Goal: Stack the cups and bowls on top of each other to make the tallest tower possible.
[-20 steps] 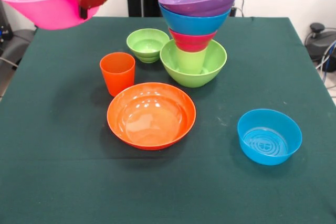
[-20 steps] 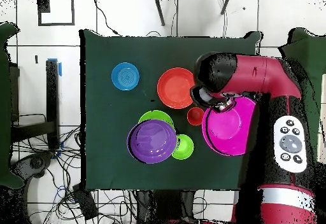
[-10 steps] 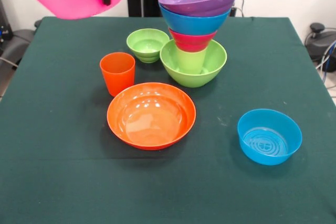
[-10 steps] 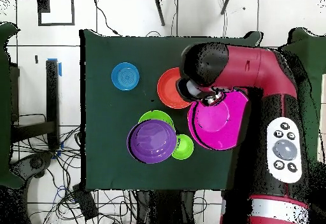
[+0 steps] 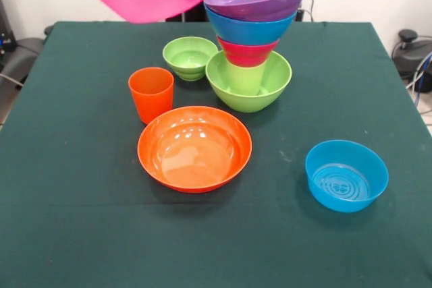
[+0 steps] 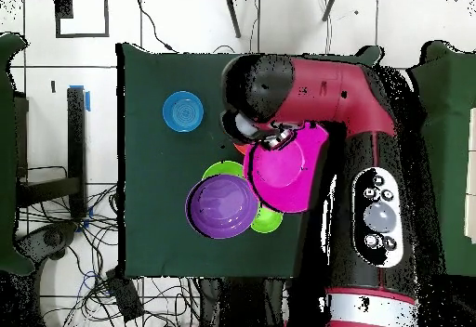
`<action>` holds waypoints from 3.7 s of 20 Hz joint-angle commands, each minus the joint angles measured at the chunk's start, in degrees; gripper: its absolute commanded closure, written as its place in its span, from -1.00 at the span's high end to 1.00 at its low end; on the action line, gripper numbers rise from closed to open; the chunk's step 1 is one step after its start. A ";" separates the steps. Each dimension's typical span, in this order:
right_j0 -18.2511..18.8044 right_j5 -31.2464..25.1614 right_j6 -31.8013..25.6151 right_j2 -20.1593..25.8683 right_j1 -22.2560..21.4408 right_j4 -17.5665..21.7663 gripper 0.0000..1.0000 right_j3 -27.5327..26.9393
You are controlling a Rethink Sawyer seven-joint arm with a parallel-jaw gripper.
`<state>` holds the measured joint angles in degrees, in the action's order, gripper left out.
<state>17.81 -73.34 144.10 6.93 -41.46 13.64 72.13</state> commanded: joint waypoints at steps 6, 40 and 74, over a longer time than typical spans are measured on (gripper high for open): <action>-6.45 -0.77 7.71 -1.47 0.81 -3.06 -1.00 7.30; -22.92 8.93 14.55 -15.93 0.44 -11.48 -1.00 17.65; -27.95 17.17 14.36 -23.23 7.18 -14.25 -1.00 15.11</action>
<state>-8.79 -61.54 145.61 -18.69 -37.99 1.15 86.46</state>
